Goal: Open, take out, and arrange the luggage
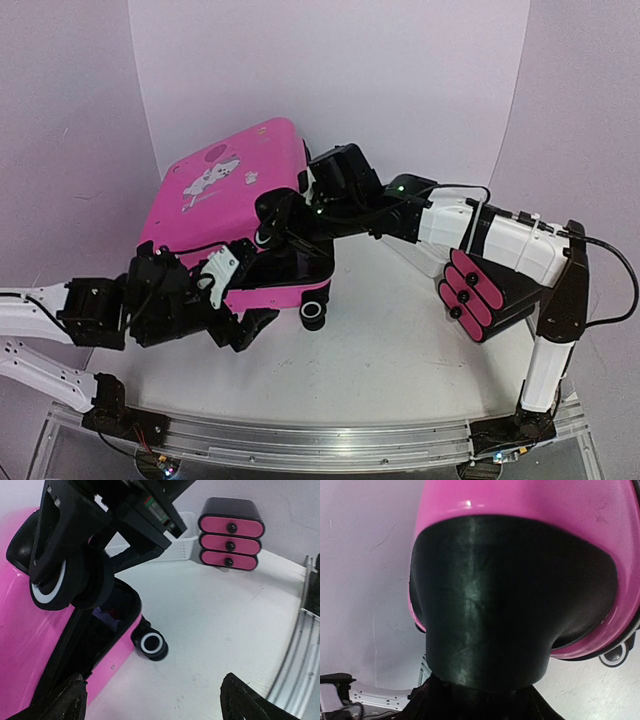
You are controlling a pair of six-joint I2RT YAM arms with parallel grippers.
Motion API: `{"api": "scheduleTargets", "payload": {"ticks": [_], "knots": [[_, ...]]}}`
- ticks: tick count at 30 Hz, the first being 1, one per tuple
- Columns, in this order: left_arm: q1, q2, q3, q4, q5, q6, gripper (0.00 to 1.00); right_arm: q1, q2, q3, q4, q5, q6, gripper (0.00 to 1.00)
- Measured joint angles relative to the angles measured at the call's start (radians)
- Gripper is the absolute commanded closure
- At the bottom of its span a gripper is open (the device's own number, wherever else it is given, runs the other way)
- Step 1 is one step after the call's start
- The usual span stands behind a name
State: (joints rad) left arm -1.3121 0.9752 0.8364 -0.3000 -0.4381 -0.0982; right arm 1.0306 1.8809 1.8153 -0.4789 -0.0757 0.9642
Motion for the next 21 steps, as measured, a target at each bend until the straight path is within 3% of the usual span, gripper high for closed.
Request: {"api": "scheduleTargets", "payload": {"ticks": [8,13,17,21], "knots": [[-0.029,0.208,-0.262,0.71,-0.378,0.505,0.01,0.009,-0.003,0.035,0.05,-0.08,0.12,1.0],[-0.014,0.433,-0.246,1.117,-0.529,0.842,0.01,0.009,-0.003,0.05,0.074,-0.096,0.179,1.0],[0.061,0.586,-0.168,1.384,-0.621,1.062,0.01,0.009,-0.003,0.05,0.095,-0.1,0.22,1.0],[0.12,0.65,-0.116,1.5,-0.642,1.186,0.02,-0.014,-0.004,0.054,0.135,-0.073,0.229,1.0]]}}
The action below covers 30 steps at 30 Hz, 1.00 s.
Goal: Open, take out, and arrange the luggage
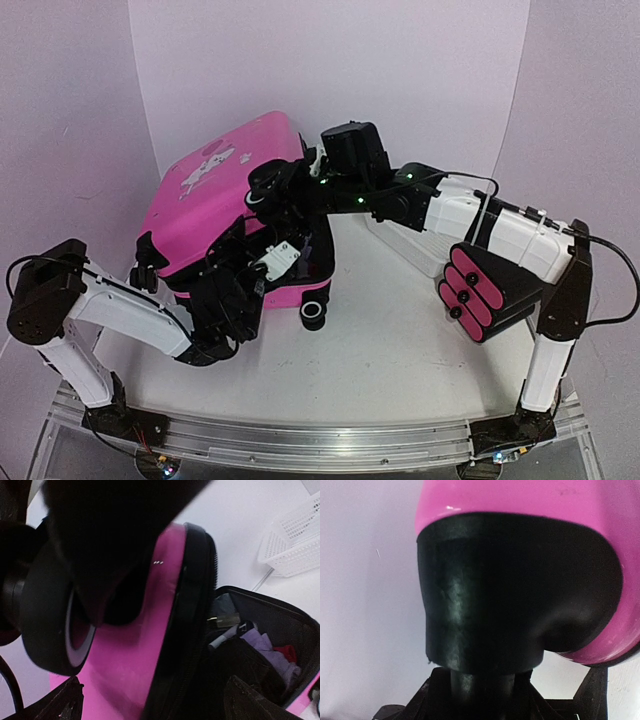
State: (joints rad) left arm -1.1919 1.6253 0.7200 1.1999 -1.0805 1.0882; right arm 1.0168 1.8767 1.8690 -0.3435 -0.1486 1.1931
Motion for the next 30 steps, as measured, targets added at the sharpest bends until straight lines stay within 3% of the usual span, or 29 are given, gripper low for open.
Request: {"api": "scheduleTargets", "payload": {"ticks": [7,11,14,18,19,25,30], "knots": [[0.115,0.006,0.03,0.068,-0.033,0.103,0.11,-0.018,-0.001,0.039,0.047,0.058,0.021,1.0],[0.13,-0.01,0.046,0.087,-0.047,0.126,0.11,-0.021,-0.001,0.041,0.058,0.065,0.039,0.86],[0.131,-0.026,0.046,0.073,-0.045,0.129,0.14,-0.021,-0.001,0.041,0.071,0.06,0.034,0.61],[0.132,-0.055,0.041,0.048,-0.045,0.135,0.16,-0.021,-0.001,0.041,0.09,0.016,-0.022,0.1],[0.14,-0.063,0.04,0.047,-0.049,0.136,0.17,-0.021,-0.006,0.043,0.094,-0.01,-0.059,0.03],[0.241,-0.146,0.037,0.031,-0.092,0.148,0.12,0.007,-0.137,0.062,-0.026,-0.126,-0.391,0.02],[0.259,-0.22,0.037,0.022,-0.153,0.149,0.17,0.002,-0.409,-0.036,-0.142,0.077,-0.666,0.02]]}}
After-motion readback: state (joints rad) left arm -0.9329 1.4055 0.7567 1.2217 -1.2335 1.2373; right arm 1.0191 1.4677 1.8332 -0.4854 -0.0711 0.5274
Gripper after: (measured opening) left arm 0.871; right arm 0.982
